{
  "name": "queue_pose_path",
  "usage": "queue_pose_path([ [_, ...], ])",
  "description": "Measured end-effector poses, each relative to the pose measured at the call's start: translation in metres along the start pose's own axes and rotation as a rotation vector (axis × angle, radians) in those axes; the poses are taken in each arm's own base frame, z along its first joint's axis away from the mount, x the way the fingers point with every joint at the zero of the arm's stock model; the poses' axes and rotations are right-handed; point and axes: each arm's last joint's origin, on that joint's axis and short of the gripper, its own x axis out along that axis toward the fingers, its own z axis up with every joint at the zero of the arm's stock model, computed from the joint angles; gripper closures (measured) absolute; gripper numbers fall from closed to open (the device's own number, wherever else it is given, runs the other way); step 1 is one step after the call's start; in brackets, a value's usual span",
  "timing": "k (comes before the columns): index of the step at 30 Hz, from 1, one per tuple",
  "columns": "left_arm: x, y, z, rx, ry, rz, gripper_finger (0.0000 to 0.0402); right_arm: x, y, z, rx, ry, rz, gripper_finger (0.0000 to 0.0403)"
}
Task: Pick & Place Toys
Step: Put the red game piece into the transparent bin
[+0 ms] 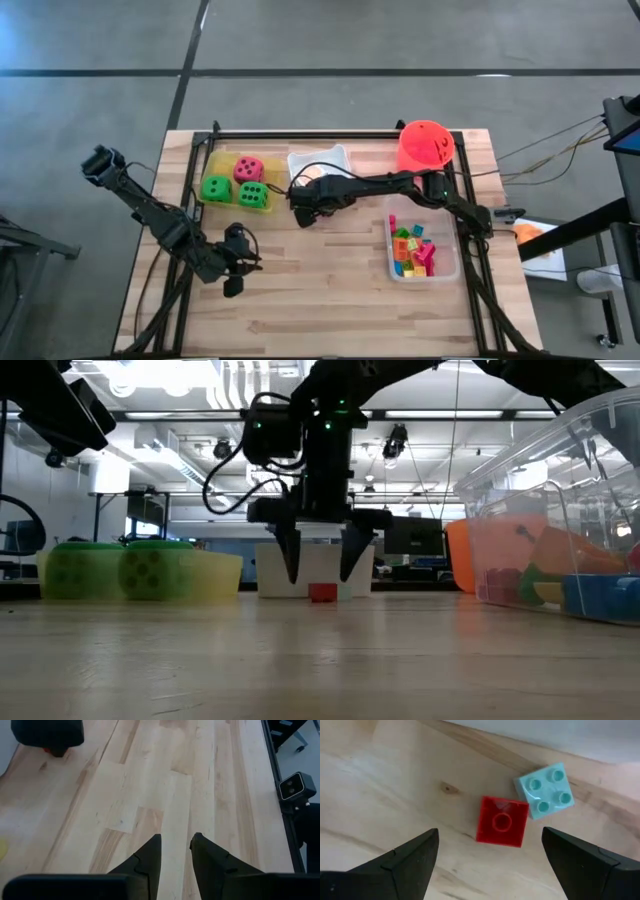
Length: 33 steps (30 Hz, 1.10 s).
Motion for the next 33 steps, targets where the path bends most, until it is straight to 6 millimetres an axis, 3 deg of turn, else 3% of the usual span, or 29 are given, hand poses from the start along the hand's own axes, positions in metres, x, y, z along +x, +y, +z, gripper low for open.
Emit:
queue_pose_path([
  [7,0.000,0.000,0.000,-0.002,-0.002,-0.002,0.0300,0.018,0.000,-0.001,0.024,-0.001,0.042,0.0053],
  [16,0.000,0.000,0.000,-0.002,-0.004,-0.004,0.0300,0.019,0.000,0.001,0.026,-0.011,0.049,0.0061],
  [33,0.000,0.000,0.000,-0.002,-0.004,-0.003,0.0300,0.031,-0.008,-0.006,0.006,0.011,0.005,0.0267],
])
